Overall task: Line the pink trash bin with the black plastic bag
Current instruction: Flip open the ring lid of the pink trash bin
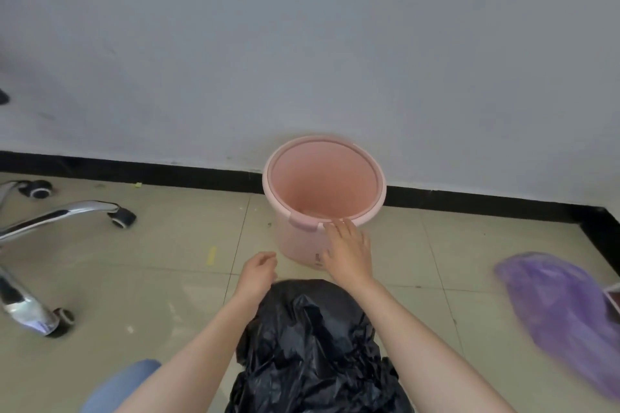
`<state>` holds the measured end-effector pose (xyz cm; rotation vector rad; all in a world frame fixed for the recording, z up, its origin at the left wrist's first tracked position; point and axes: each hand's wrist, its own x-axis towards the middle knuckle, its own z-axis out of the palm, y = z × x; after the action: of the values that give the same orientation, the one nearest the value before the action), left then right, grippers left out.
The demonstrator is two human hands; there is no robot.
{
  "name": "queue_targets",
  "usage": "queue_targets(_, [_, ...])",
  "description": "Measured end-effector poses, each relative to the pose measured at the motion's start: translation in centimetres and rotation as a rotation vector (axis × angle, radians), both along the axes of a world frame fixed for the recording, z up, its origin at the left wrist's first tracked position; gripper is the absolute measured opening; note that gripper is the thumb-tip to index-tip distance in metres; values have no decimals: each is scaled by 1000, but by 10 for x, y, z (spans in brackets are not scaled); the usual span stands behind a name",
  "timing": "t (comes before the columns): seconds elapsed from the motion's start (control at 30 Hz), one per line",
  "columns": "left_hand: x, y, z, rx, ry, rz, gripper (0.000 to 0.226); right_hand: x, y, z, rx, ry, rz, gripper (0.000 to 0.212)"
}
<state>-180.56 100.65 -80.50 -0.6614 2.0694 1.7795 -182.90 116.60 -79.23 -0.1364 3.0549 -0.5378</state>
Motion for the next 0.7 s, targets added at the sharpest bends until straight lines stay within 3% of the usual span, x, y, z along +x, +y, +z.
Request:
queue_targets(0.17, [-18, -26, -7, -54, 32, -47, 36, -43, -18, 2, -16, -292, 25, 69])
queue_targets(0.27, [-32, -39, -10, 0, 30, 34, 37, -37, -18, -1, -16, -281, -3, 68])
queue_targets(0.43, [-51, -12, -4, 399, -98, 168, 31, -13, -5, -11, 85, -220, -61, 46])
queue_targets(0.5, [-54, 0, -7, 418, -116, 176, 30, -9, -3, -12, 90, -216, -60, 43])
queue_targets(0.6, [-57, 4, -10, 448, -127, 236, 7, -10, -2, -13, 57, -204, -72, 41])
queue_targets(0.7, [-56, 0, -9, 545, -155, 256, 13, -10, -1, -16, 36, -188, -83, 40])
